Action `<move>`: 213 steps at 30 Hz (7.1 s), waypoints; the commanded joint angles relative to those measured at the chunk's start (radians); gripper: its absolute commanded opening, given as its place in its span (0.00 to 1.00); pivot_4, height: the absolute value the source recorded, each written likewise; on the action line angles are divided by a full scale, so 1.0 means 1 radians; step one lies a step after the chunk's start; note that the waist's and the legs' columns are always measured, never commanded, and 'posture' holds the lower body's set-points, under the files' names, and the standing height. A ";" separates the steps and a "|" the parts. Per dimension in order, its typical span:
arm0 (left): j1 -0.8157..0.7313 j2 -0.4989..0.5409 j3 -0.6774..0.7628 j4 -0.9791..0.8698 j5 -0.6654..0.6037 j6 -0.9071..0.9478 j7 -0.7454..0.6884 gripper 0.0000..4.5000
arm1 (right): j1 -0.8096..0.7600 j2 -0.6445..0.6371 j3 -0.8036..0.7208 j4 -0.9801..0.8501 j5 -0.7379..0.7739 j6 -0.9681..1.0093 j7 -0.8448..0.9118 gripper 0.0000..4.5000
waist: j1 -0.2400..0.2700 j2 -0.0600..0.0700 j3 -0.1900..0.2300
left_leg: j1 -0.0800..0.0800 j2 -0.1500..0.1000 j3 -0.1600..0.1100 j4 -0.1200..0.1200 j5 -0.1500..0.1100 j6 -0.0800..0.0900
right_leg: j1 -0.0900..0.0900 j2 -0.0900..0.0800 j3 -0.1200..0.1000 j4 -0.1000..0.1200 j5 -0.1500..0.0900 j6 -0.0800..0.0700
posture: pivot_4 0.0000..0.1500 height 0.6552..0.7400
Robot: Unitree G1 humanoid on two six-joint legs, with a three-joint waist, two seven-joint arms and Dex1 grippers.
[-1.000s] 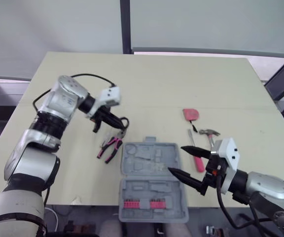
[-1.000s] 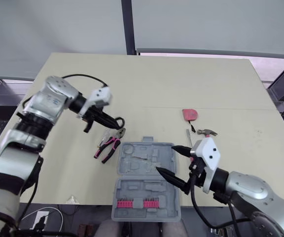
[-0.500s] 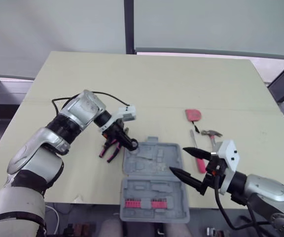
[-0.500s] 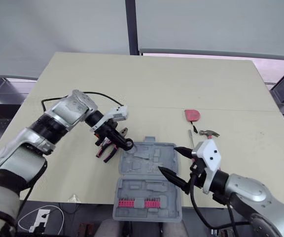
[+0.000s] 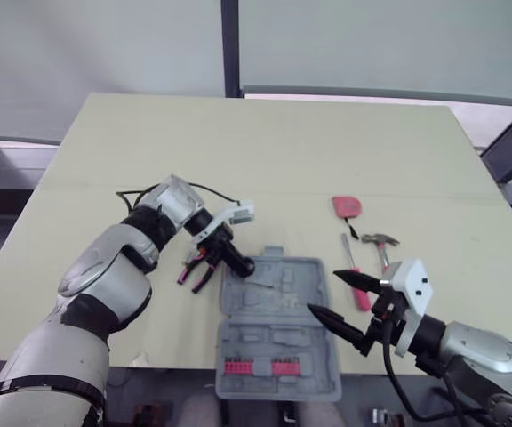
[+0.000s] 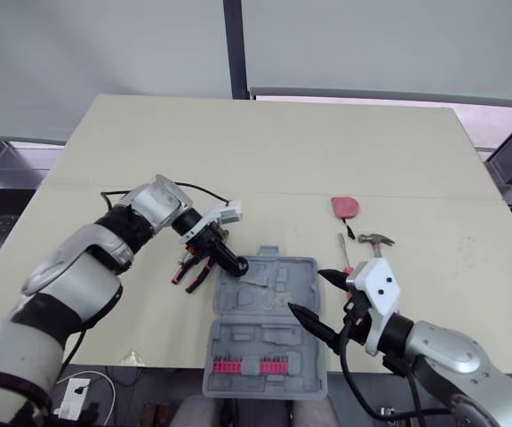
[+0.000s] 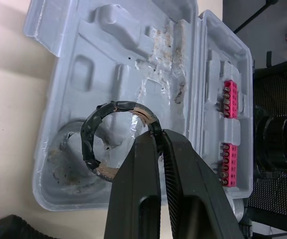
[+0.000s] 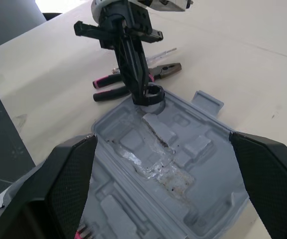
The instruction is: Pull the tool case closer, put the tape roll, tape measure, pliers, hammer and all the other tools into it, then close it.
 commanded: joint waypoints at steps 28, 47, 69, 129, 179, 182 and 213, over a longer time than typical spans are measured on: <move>-0.012 -0.100 0.180 0.209 0.227 -0.083 -0.113 0.01 | 0.020 -0.001 -0.025 -0.039 -0.002 -0.009 -0.020 1.00 | 0.003 0.000 0.000 | -0.001 -0.001 -0.001 0.000 0.000 0.000 | 0.000 -0.001 -0.002 0.000 0.000 0.000 | 1.00 1.00; 0.053 0.028 0.317 0.036 0.337 -0.227 -0.018 0.54 | -0.008 -0.011 -0.031 -0.010 -0.005 -0.007 0.004 1.00 | 0.020 0.000 0.000 | -0.001 -0.001 -0.001 0.001 0.000 0.000 | 0.000 -0.002 -0.002 0.001 0.000 0.000 | 1.00 1.00; 0.522 -0.069 0.723 -0.282 0.136 -0.680 0.316 0.17 | -0.072 -0.034 -0.019 0.044 0.021 0.012 0.049 1.00 | 0.022 0.000 0.000 | -0.003 -0.004 -0.006 0.010 -0.001 0.002 | 0.000 -0.007 -0.006 0.004 0.001 0.001 | 1.00 1.00; 1.302 0.404 1.334 -0.719 -0.096 -0.470 0.544 0.99 | 0.324 -0.215 -0.657 0.682 -0.233 -0.191 0.428 1.00 | 0.011 0.006 -0.002 | 0.028 -0.002 -0.017 -0.009 -0.006 0.010 | 0.041 -0.014 -0.027 -0.026 0.000 0.000 | 1.00 1.00; 0.702 0.238 0.881 -1.273 -0.323 -0.161 0.519 1.00 | -1.077 0.303 0.090 1.663 -0.619 -0.175 -0.169 0.62 | -0.036 0.017 0.004 | 0.010 -0.002 -0.020 -0.006 0.001 0.001 | 0.028 -0.012 -0.031 -0.018 0.000 0.000 | 1.00 1.00; 0.702 0.237 0.880 -1.271 -0.316 -0.169 0.521 1.00 | -1.078 0.312 0.092 1.665 -0.625 -0.173 -0.166 0.62 | -0.036 0.017 0.004 | 0.010 -0.002 -0.021 -0.006 0.001 0.001 | 0.028 -0.012 -0.031 -0.018 0.000 0.000 | 1.00 1.00; 0.704 0.164 0.853 -1.303 -0.327 -0.141 0.549 1.00 | -0.992 0.191 -0.069 1.595 -0.653 -0.188 -0.412 0.01 | -0.034 0.022 0.007 | 0.005 -0.004 -0.030 -0.006 0.004 0.000 | 0.028 -0.012 -0.032 -0.020 0.001 0.001 | 1.00 1.00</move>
